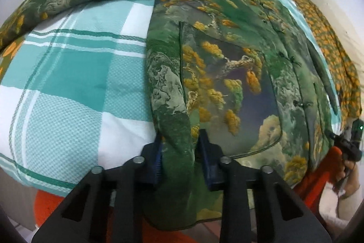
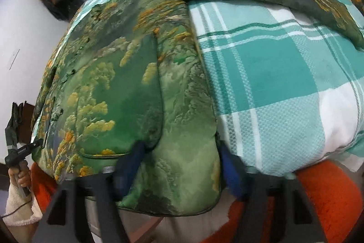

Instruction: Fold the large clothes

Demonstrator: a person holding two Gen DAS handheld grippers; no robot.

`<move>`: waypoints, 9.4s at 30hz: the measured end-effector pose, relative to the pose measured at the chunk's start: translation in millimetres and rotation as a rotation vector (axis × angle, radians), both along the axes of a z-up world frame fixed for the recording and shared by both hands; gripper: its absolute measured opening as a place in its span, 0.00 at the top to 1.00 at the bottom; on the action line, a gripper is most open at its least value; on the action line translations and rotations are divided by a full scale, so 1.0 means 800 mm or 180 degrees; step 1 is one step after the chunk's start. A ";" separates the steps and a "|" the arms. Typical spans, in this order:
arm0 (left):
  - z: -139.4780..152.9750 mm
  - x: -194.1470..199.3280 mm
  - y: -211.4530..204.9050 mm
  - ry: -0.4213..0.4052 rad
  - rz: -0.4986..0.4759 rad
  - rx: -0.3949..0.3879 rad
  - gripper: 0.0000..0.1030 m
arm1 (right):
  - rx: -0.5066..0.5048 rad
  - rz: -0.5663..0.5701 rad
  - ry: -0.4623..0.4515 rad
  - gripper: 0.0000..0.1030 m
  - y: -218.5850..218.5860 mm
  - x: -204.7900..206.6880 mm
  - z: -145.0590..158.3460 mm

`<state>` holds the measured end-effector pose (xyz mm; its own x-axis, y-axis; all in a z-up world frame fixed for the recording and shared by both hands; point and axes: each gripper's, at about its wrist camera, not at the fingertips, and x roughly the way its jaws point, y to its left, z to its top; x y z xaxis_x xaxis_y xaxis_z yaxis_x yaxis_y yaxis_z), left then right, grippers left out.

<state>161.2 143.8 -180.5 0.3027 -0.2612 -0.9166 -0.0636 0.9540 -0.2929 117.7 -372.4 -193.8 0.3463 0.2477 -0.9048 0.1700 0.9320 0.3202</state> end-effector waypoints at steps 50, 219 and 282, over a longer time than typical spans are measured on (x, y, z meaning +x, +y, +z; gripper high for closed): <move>0.142 -0.059 -0.113 -0.1453 -0.0126 0.1201 0.00 | -0.1151 -0.0011 -0.1362 0.23 0.079 -0.069 0.143; 0.077 0.323 -0.229 -0.0848 -0.0270 0.0338 0.94 | -0.0493 -0.0013 -0.1427 0.35 0.025 0.100 0.089; 0.024 0.188 -0.167 -0.1004 -0.0467 0.0804 0.25 | -0.1492 0.0562 -0.1045 0.51 0.122 0.171 0.057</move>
